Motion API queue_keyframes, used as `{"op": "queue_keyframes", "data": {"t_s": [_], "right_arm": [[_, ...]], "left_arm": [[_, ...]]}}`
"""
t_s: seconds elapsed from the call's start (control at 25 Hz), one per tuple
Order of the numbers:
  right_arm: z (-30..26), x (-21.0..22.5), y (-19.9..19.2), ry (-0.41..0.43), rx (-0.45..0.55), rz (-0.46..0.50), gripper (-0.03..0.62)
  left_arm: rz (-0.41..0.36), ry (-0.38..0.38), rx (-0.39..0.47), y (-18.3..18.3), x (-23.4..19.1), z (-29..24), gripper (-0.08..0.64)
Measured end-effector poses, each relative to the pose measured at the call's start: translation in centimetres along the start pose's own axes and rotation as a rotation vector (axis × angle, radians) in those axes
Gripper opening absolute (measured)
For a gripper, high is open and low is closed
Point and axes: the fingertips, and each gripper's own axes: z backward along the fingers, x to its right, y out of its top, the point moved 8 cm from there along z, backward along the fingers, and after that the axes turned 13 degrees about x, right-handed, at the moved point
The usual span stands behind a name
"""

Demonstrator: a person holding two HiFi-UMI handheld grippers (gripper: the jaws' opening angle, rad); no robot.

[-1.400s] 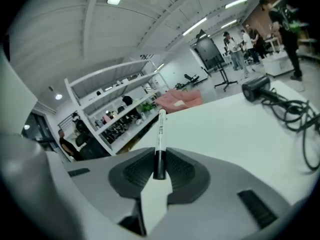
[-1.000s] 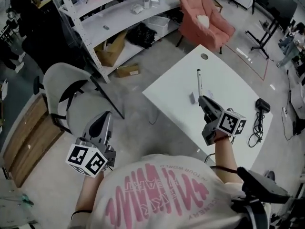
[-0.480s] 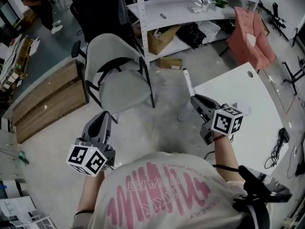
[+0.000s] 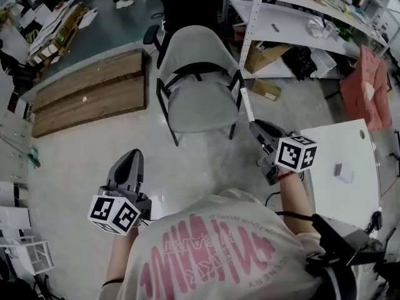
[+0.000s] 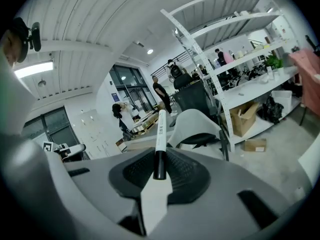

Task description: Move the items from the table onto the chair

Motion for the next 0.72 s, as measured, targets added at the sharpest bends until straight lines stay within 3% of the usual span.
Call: {"op": "queue_keyframes", "data": {"t_s": [0.4,0.56,0.72], "right_arm": [[-9.2,-0.5,-1.8,0.076,-0.12,-0.021,0.078],[-13.2,0.5,-1.8,0.094,-0.165,-0.011,0.078],[-17.8,3.2,-1.9,0.097,-0.235,-0.06,0.078]], "left_arm": [[0.025,0.178,0.015,-0.1,-4.5,2.3,0.009],[0.03,0.236,0.025,0.1,-6.1,0.8,0.009],[0.025,0.291,0.008,0.7,-7.1,-2.7,0.009]]}}
